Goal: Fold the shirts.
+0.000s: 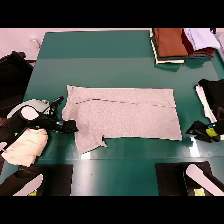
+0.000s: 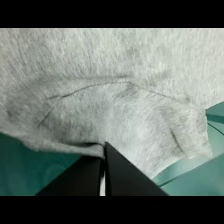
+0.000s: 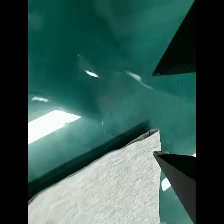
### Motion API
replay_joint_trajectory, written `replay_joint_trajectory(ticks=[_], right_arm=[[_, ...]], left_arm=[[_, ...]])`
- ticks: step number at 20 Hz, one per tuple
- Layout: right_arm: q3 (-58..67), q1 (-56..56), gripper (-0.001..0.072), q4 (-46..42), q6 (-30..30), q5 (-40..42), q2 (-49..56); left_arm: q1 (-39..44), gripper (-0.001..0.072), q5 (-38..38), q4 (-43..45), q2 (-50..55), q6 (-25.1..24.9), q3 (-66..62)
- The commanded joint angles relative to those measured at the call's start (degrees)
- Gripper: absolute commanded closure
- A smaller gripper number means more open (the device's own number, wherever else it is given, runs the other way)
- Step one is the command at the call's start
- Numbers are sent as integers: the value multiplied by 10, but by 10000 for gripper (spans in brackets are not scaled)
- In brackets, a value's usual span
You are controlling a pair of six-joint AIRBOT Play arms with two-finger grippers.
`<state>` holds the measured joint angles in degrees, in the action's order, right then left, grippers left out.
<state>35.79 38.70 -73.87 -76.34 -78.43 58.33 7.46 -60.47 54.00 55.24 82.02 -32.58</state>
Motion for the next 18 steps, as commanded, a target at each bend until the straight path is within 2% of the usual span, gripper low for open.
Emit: replay_joint_trajectory(ticks=[1,3,5,6,9,11,16,18], right_arm=[[-37,18,215,71,19,26,32],[-37,-20,218,95,19,27,56],[-37,-71,289,94,19,27,76],[-36,-93,342,94,19,26,80],[-35,-143,599,91,22,20,58],[-29,-150,697,81,23,14,16],[52,-151,699,3,7,-62,-97],[80,-151,699,2,4,-56,-123]], left_arm=[[0,686,-1,0,-1,0,-2],[0,686,-2,0,-1,0,-2],[0,686,-15,2,-1,0,-4],[0,686,-31,8,-1,-1,-10],[0,687,-77,36,-32,3,-23],[0,687,-102,68,-79,34,-23],[0,686,-211,71,-173,66,-45],[0,686,-214,79,-171,64,-73]])
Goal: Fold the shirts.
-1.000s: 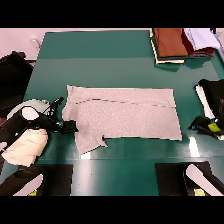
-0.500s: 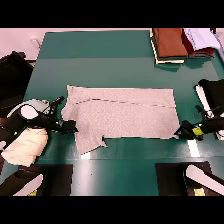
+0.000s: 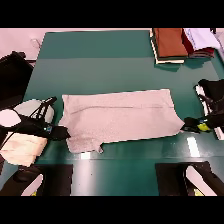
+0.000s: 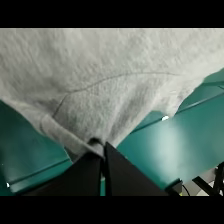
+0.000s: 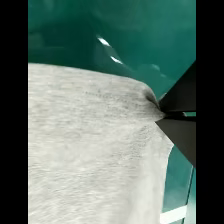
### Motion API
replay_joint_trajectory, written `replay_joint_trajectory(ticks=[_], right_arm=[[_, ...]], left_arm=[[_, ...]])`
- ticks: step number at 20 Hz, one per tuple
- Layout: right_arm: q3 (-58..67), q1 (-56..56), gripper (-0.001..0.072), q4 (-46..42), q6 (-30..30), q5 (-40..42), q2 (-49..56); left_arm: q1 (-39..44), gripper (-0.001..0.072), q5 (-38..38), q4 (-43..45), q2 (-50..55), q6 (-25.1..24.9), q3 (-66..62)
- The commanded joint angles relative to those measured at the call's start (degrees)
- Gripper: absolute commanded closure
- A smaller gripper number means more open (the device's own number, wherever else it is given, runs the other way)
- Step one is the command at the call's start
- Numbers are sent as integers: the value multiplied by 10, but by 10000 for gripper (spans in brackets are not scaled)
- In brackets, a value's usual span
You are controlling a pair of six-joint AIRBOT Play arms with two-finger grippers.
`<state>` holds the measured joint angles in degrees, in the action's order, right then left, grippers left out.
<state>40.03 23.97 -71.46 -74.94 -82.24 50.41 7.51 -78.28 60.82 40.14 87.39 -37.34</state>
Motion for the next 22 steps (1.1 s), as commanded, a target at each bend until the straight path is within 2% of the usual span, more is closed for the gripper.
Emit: replay_joint_trajectory(ticks=[1,3,5,9,14,15,16,17,21,22], right_arm=[[52,-3,699,-21,-11,-11,-47],[83,-15,700,-17,-11,7,-21],[121,-48,700,-18,-11,27,33],[220,-109,699,-17,-41,78,174],[325,-147,697,-14,-46,77,314],[343,-149,647,-8,-45,76,334],[359,-146,433,9,-45,76,350],[377,-140,293,31,-44,75,365],[392,-81,254,89,13,45,380],[377,-59,185,89,22,40,379]], left_arm=[[0,686,-6,24,-19,7,-37],[0,686,59,66,3,6,-61],[0,685,93,99,63,-4,-89],[0,685,181,111,202,-10,-162],[0,684,226,112,316,-19,-229],[0,673,233,112,324,-19,-234],[0,408,238,112,327,-19,-240],[0,176,241,112,327,-12,-247],[0,164,192,104,323,-6,-292],[0,266,182,91,323,-4,-296]])
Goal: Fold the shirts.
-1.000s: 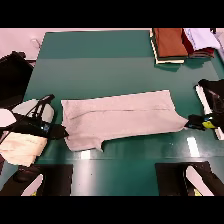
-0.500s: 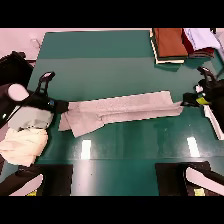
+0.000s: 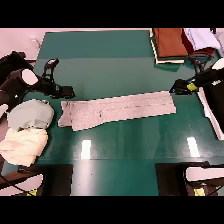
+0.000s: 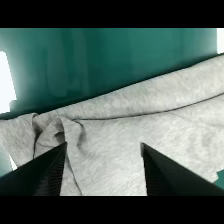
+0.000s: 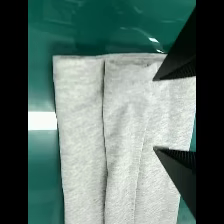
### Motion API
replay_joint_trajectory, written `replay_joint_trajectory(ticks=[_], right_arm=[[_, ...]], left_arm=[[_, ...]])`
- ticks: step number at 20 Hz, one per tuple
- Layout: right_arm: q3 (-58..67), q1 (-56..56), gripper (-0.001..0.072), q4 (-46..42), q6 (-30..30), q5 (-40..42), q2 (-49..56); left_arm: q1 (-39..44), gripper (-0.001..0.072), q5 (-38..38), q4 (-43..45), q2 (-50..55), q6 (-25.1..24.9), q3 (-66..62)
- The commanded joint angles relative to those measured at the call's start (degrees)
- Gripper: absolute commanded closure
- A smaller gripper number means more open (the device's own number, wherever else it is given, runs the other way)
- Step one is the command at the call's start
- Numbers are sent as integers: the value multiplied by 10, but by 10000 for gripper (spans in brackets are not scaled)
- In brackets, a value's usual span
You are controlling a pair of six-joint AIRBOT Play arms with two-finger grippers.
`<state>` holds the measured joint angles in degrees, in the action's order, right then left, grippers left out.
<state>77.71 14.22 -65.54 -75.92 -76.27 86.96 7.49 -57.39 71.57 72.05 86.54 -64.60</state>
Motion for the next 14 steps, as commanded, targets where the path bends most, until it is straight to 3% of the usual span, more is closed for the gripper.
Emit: replay_joint_trajectory(ticks=[1,2,6,10,11,14], right_arm=[[-16,61,181,31,35,-23,15],[-34,84,181,32,44,-23,20],[-83,129,191,130,94,-30,68],[-99,87,217,181,111,8,105],[-96,71,290,179,111,18,110],[-69,40,664,179,129,25,105]], left_arm=[[0,520,-30,-33,4,4,-23],[0,680,-27,-52,5,0,-23],[0,685,9,-128,11,0,-22],[0,685,10,-159,26,0,-20],[2,685,12,-168,30,0,-19],[45,685,40,-169,46,0,-19]])
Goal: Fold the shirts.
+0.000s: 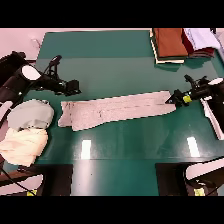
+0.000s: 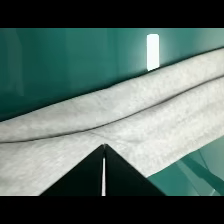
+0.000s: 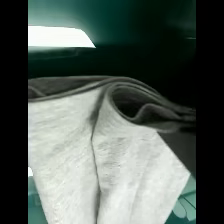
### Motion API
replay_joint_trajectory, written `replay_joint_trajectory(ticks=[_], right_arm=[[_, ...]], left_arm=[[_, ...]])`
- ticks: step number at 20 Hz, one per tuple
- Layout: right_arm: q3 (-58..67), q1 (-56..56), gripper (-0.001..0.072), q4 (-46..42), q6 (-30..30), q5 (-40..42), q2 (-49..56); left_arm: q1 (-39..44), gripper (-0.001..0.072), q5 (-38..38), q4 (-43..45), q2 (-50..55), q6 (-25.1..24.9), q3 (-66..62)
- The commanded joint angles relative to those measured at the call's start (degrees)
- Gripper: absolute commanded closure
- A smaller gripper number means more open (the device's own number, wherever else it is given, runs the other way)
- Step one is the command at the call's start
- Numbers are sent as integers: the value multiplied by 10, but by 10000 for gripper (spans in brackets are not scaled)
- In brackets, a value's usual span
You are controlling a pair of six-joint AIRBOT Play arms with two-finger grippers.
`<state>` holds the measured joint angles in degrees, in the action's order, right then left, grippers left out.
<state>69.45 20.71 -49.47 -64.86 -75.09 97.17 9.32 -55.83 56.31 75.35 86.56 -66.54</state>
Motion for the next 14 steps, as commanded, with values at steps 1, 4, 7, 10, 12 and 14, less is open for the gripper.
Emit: replay_joint_trajectory(ticks=[1,4,7,10,12,14], right_arm=[[28,-29,698,19,19,7,-7],[80,-49,698,20,16,-37,-57],[122,-83,699,20,-22,-52,-118],[156,-136,699,20,-47,-50,-172],[177,-172,699,20,-60,-49,-195],[196,-205,698,20,-73,-45,-210]], left_arm=[[49,686,46,-17,21,2,0],[124,686,103,-19,65,17,-14],[188,686,115,-20,146,17,-65],[226,686,113,-28,231,17,-129],[238,686,110,-28,268,21,-163],[239,686,100,-27,289,30,-183]])
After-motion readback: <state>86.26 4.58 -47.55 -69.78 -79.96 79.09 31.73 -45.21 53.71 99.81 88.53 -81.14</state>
